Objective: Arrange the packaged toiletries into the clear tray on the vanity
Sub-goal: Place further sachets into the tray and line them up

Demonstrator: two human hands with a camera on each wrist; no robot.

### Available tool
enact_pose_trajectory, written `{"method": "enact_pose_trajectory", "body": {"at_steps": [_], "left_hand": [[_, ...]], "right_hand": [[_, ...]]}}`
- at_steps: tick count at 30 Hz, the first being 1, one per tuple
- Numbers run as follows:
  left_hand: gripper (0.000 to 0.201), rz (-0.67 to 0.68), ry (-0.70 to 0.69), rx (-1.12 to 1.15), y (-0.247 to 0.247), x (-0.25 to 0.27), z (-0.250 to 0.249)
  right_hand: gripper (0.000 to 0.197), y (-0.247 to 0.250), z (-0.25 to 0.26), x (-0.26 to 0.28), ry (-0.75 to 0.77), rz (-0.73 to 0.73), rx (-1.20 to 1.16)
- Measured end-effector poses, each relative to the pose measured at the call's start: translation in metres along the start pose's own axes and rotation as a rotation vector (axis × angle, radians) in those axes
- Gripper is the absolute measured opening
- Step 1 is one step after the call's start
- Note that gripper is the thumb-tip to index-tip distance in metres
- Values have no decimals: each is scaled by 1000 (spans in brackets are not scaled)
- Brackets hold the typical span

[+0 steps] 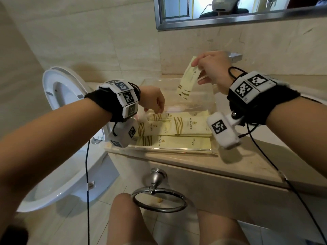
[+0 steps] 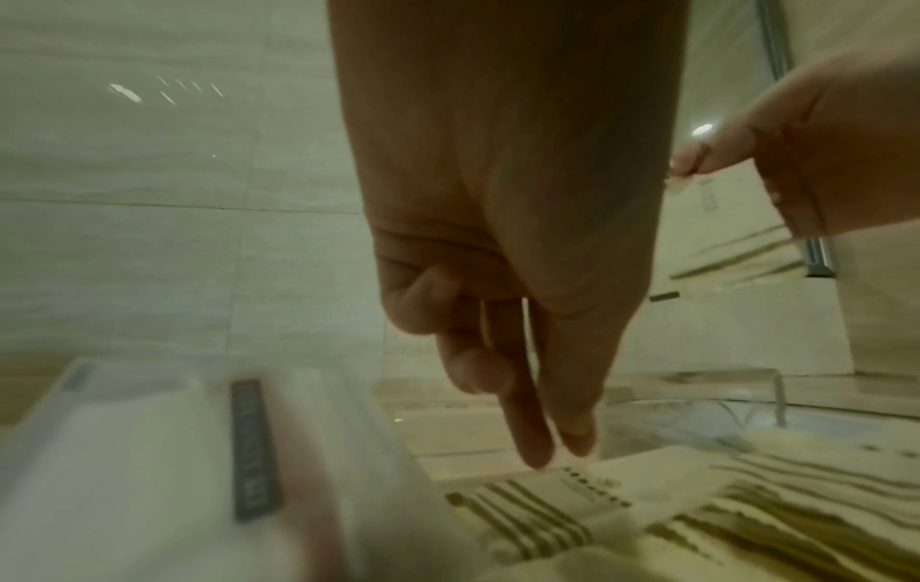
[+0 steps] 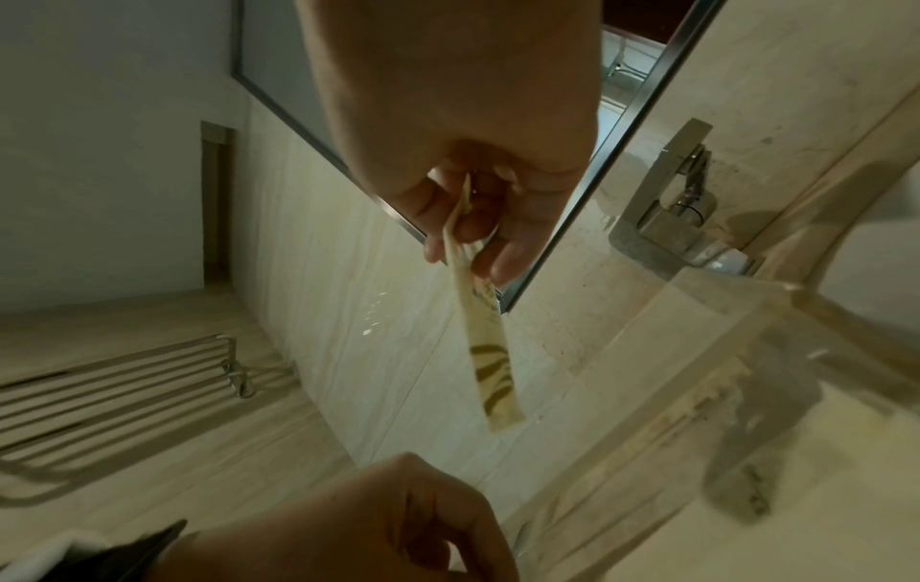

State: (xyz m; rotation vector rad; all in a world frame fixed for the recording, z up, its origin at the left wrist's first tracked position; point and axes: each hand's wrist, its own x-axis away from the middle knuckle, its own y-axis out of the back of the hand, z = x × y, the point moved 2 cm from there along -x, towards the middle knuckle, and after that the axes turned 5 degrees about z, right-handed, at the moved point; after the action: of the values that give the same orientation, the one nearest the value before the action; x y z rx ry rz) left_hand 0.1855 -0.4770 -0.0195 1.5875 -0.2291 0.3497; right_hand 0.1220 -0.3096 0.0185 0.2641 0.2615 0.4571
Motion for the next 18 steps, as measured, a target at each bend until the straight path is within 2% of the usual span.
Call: {"method": "enact_pose_trajectory", "body": {"at_steps": [3,6,11,14,18], "left_hand": [[15,101,-47,60,-3,1,-5],[17,194,21,37,-10,0,-7],[20,166,87,26,-12,-2,-7],[21,117,104,-8,-7,0,-7],[21,41,81,165,13,13,-6]], "right_hand": [[30,7,-3,-1,-35,-27,-70],[23,13,-6,-1,-65,-73,-145],[33,11,-10,4,-73,-28,-162],[32,10,-12,7,-74,-9,-191],[28,5,-13,10,-54,57,-235]]}}
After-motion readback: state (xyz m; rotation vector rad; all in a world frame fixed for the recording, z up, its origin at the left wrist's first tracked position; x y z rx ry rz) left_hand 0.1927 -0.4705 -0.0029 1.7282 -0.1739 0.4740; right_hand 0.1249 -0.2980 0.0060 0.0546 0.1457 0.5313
